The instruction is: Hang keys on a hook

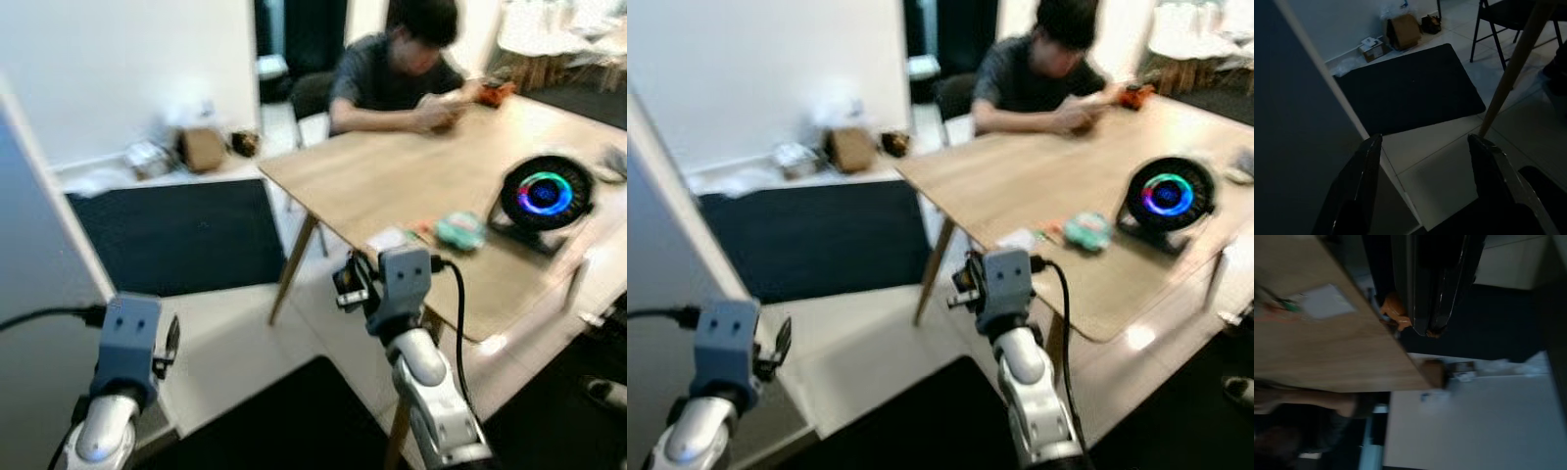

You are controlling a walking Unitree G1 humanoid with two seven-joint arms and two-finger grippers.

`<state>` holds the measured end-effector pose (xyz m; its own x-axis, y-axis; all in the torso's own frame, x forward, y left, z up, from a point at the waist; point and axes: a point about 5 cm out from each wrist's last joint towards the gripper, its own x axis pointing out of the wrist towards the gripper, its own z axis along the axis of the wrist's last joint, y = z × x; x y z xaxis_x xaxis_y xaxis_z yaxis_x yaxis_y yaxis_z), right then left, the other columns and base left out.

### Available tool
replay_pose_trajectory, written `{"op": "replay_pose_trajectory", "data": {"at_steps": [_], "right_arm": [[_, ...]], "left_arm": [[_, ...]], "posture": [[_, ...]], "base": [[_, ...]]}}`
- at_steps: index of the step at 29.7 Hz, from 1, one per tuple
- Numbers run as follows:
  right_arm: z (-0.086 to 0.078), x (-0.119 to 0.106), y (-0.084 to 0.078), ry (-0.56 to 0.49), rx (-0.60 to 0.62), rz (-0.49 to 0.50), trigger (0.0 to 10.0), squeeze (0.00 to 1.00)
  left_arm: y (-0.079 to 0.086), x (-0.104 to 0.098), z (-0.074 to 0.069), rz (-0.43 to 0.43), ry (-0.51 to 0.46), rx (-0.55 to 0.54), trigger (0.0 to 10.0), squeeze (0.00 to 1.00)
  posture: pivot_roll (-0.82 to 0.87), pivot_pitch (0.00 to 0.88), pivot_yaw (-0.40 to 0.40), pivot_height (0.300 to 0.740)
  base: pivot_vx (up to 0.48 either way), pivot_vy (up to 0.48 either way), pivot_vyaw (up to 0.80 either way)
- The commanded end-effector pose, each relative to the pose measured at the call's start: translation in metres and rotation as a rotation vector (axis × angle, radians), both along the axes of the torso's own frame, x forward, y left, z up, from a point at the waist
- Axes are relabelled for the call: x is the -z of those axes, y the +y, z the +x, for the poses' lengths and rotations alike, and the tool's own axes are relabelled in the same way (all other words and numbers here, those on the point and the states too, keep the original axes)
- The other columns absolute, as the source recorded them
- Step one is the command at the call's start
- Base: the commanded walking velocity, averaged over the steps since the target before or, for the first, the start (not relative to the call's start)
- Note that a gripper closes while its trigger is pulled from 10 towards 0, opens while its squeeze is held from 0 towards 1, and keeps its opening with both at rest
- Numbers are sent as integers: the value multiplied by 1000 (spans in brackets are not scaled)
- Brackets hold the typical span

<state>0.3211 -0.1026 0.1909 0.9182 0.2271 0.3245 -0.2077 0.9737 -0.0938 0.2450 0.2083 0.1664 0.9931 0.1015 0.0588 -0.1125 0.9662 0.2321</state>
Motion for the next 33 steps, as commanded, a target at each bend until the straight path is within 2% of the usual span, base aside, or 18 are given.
{"op": "replay_pose_trajectory", "data": {"at_steps": [1,33], "right_arm": [[0,4,-2,18,8,1,10000,0],[0,5,-1,21,10,5,10000,0]], "left_arm": [[0,5,-1,-4,23,-3,10000,0],[2,6,-1,6,35,-7,10000,0]], "posture": [[162,136,-49,740],[165,137,-44,740]], "base": [[0,0,800],[0,0,800]]}}
